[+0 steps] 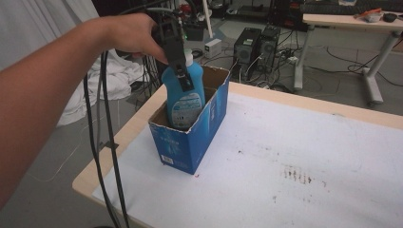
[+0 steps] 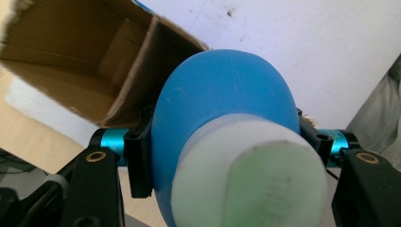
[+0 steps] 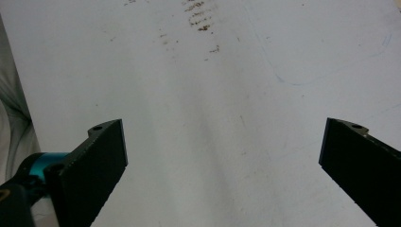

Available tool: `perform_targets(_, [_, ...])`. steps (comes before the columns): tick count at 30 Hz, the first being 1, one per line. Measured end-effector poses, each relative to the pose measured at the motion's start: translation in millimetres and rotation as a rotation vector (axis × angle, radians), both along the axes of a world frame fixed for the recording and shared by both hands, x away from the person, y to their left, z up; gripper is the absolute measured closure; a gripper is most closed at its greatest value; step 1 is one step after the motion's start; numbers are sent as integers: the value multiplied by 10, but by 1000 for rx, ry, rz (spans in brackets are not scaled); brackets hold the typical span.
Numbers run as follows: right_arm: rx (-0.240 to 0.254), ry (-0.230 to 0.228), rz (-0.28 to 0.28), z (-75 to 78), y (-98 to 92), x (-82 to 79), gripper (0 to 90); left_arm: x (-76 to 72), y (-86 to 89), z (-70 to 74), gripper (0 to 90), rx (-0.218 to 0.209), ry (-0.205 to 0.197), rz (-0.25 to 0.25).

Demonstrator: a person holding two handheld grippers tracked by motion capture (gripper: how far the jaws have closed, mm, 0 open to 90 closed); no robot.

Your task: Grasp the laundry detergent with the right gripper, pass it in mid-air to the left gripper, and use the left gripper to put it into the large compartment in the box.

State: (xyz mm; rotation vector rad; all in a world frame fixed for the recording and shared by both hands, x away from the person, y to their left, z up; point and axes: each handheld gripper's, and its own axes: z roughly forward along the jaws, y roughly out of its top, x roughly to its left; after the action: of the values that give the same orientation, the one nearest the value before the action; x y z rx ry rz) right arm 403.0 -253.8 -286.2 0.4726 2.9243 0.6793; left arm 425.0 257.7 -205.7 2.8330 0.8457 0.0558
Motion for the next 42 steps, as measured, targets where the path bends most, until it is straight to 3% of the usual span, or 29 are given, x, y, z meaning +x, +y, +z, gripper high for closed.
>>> perform_targets(1, [0, 0, 0, 0, 0, 0, 8, 0, 0, 0, 380, 0, 0, 0])
perform_targets(2, [4, 2, -1, -24, 11, 3, 8, -1, 0, -141, 380, 9, 13, -3])
perform_targets(3, [4, 2, -1, -24, 11, 3, 8, -1, 0, -141, 380, 9, 13, -3])
perform_targets(4, [4, 4, 2, -41, 18, 6, 8, -5, 5, -274, 380, 13, 23, -4])
perform_targets(8, [1, 6, -1, -66, 25, 3, 8, -8, 10, -476, 380, 23, 46, -3])
perform_targets(17, [10, 4, -8, -90, 2, -14, 8, -7, -38, -705, 379, 53, 60, -18])
perform_targets(24, [18, 2, -9, -108, -12, -35, 8, 1, -49, -815, 379, 66, 72, -16])
perform_targets(38, [22, -1, -9, -131, -8, -63, 8, 48, -1, -823, 354, 43, 62, 16])
perform_targets(41, [20, 4, 0, -159, 7, -82, 8, 54, 21, -796, 306, 32, 43, 34])
perform_targets(42, [17, 6, -1, -167, 10, -85, 8, 51, 42, -759, 305, 11, 25, 43])
